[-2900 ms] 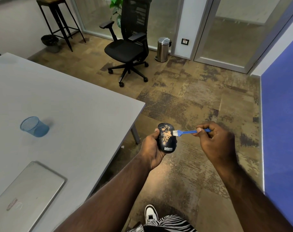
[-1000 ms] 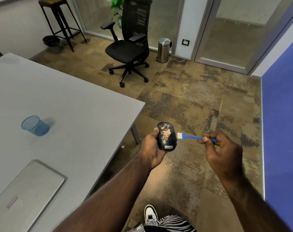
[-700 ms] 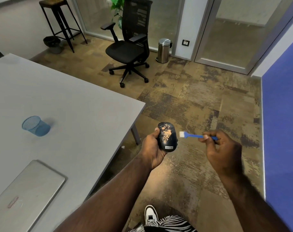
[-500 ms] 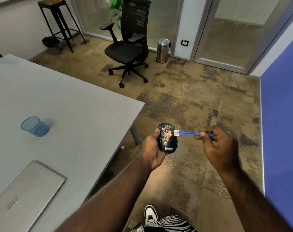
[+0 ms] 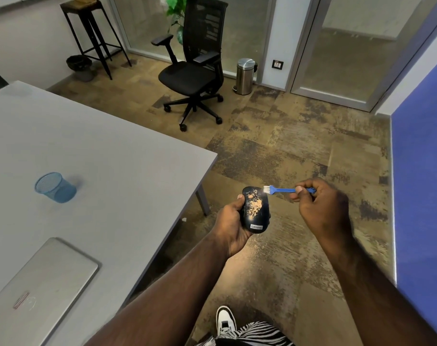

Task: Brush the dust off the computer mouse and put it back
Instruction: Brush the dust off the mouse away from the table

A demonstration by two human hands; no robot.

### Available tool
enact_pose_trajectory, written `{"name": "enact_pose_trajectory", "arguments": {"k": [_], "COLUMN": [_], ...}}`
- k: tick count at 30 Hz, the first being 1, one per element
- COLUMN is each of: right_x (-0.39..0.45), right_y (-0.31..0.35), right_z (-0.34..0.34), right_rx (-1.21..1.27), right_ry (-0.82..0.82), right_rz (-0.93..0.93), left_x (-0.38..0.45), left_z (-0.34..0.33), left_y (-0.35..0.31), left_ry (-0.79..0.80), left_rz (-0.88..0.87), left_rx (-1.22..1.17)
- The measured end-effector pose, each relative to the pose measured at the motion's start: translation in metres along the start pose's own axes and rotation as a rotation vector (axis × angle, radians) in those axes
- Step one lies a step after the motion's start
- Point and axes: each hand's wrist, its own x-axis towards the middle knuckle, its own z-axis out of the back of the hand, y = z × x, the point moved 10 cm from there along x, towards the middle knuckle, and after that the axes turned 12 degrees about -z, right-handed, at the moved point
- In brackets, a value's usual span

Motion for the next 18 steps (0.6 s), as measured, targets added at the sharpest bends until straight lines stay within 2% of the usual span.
{"name": "enact_pose_trajectory", "arguments": {"k": [3,7,9,12,14,16,18], "right_x": [0.005,0.002,0.006,0.011,0.008,0.007,0.010], "right_y": [0.002,0.012,0.007,0.003,0.010,0.012,0.010], "right_z": [0.007,-0.001,0.001,0.008,0.004,-0.004,-0.004], "right_rx": [0.055,0.027,-0.023,0.046,0.065,0.024,-0.026], "right_ry": [-0.018,0.072,0.041,0.015,0.068,0.121,0.098], "right_rz": [0.002,0.047,0.007,-0.014,0.024,0.025,0.000], "left_x": [0.000,0.002,0.001,0.000,0.000,-0.001,-0.002], "left_z": [0.002,0.001,0.001,0.002,0.001,-0.001,-0.002], "left_y": [0.002,0.002,0.002,0.003,0.003,0.003,0.005], "left_ry": [-0.001,0.004,0.000,-0.014,-0.016,-0.016,-0.017], "left_rz": [0.007,0.007,0.006,0.010,0.009,0.009,0.018], "left_rx": [-0.004,0.012,0.018,0.026,0.042,0.057,0.068]}}
